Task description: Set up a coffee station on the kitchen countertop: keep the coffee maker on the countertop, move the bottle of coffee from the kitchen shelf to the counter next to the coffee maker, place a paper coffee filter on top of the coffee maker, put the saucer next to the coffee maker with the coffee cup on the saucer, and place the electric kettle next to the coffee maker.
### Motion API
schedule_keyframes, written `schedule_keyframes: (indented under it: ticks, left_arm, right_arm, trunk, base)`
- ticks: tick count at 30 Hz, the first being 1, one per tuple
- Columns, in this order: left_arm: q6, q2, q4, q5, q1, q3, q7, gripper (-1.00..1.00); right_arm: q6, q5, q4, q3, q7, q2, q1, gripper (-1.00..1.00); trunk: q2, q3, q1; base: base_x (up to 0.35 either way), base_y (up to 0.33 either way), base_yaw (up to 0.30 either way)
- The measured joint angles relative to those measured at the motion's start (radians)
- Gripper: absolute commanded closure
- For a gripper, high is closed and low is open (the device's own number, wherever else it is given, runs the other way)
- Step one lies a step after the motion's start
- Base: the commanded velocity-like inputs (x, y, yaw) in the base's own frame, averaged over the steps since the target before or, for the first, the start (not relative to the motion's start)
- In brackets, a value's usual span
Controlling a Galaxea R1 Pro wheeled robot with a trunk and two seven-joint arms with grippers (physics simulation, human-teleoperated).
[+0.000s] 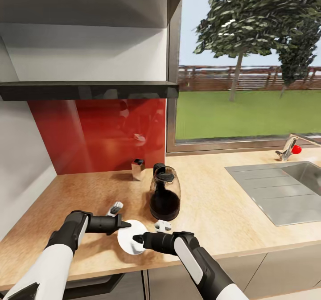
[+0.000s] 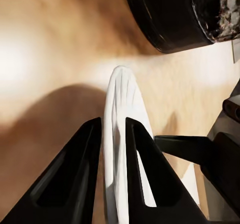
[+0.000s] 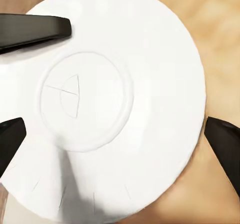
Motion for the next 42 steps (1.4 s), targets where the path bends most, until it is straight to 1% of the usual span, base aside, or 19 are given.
schedule_keyframes:
  ticks: [2, 4, 7, 8, 9, 10, 15, 17, 19, 20, 23, 26, 29, 38, 42]
  left_arm:
    - [0.000, 0.001, -0.005, 0.000, 0.000, 0.001, 0.000, 1.00]
    - [0.008, 0.011, -0.009, 0.000, 0.000, 0.001, -0.001, 1.00]
    - [0.049, 0.049, -0.012, -0.001, -0.001, 0.001, -0.014, 1.00]
    - [0.056, 0.063, -0.012, -0.002, -0.001, 0.001, -0.026, 1.00]
    - [0.062, 0.082, -0.012, -0.002, -0.003, 0.001, -0.045, 1.00]
    - [0.065, 0.100, -0.013, -0.002, -0.005, 0.001, -0.065, 1.00]
    - [0.068, 0.161, -0.014, -0.002, -0.007, 0.001, -0.109, 1.00]
    - [0.068, 0.190, -0.014, -0.002, -0.009, 0.001, -0.147, 1.00]
    - [0.069, 0.198, -0.014, -0.002, -0.009, 0.001, -0.168, 1.00]
    - [0.068, 0.208, -0.014, -0.002, -0.009, 0.000, -0.200, 1.00]
    - [0.068, 0.220, -0.014, -0.003, -0.009, 0.000, -0.243, 1.00]
    - [0.068, 0.234, -0.014, -0.003, -0.008, 0.000, -0.265, 1.00]
    - [0.067, 0.236, -0.015, -0.003, -0.007, 0.000, -0.269, 1.00]
    - [0.065, 0.237, -0.015, -0.002, -0.002, 0.000, -0.272, 1.00]
    - [0.065, 0.237, -0.015, -0.002, -0.002, 0.000, -0.285, 1.00]
  right_arm:
    - [0.001, -0.002, -0.003, 0.000, 0.000, 0.000, 0.000, -1.00]
    - [0.001, -0.002, -0.006, -0.001, -0.001, 0.000, 0.000, -1.00]
    - [0.001, -0.002, -0.010, -0.007, -0.002, 0.000, 0.000, -1.00]
    - [0.001, -0.002, -0.011, -0.009, -0.002, 0.000, 0.000, -1.00]
    - [0.001, -0.001, -0.011, -0.011, -0.002, 0.000, 0.000, -1.00]
    - [0.001, -0.001, -0.012, -0.012, -0.002, 0.000, 0.000, -1.00]
    - [0.000, 0.003, -0.014, -0.013, -0.001, 0.000, 0.000, -1.00]
    - [-0.001, 0.010, -0.022, -0.014, -0.001, 0.000, 0.000, -1.00]
    - [-0.001, 0.010, -0.041, -0.013, -0.001, 0.000, 0.000, -1.00]
    - [-0.001, 0.010, -0.089, -0.012, -0.001, 0.000, 0.000, -1.00]
    - [-0.001, 0.012, -0.137, -0.010, -0.001, 0.000, 0.000, -1.00]
    - [-0.001, 0.012, -0.147, -0.007, -0.001, 0.000, 0.000, -1.00]
    - [-0.001, 0.012, -0.149, -0.005, -0.001, 0.000, 0.000, -1.00]
    - [-0.001, 0.012, -0.149, -0.002, 0.001, 0.000, 0.000, -1.00]
    - [-0.001, 0.012, -0.149, -0.002, 0.001, 0.000, 0.000, -1.00]
  trunk:
    - [0.000, 0.000, 0.000]
    - [0.000, 0.000, 0.000]
    - [0.000, 0.000, 0.000]
    - [0.000, 0.000, 0.000]
    - [0.000, 0.000, 0.000]
    - [0.000, 0.000, 0.000]
    - [0.000, 0.000, 0.000]
    - [0.000, 0.000, 0.000]
    - [0.000, 0.000, 0.000]
    - [0.000, 0.000, 0.000]
    - [0.000, 0.000, 0.000]
    - [0.000, 0.000, 0.000]
    - [0.000, 0.000, 0.000]
    - [0.000, 0.000, 0.001]
    - [0.000, 0.000, 0.001]
  base:
    - [0.000, 0.000, 0.000]
    - [0.000, 0.000, 0.000]
    - [0.000, 0.000, 0.000]
    - [0.000, 0.000, 0.000]
    - [0.000, 0.000, 0.000]
    - [0.000, 0.000, 0.000]
    - [0.000, 0.000, 0.000]
    - [0.000, 0.000, 0.000]
    - [0.000, 0.000, 0.000]
    - [0.000, 0.000, 0.000]
    - [0.000, 0.000, 0.000]
    - [0.000, 0.000, 0.000]
    - [-0.098, 0.000, 0.000]
    - [-0.321, 0.000, 0.000]
    - [-0.337, -0.008, 0.000]
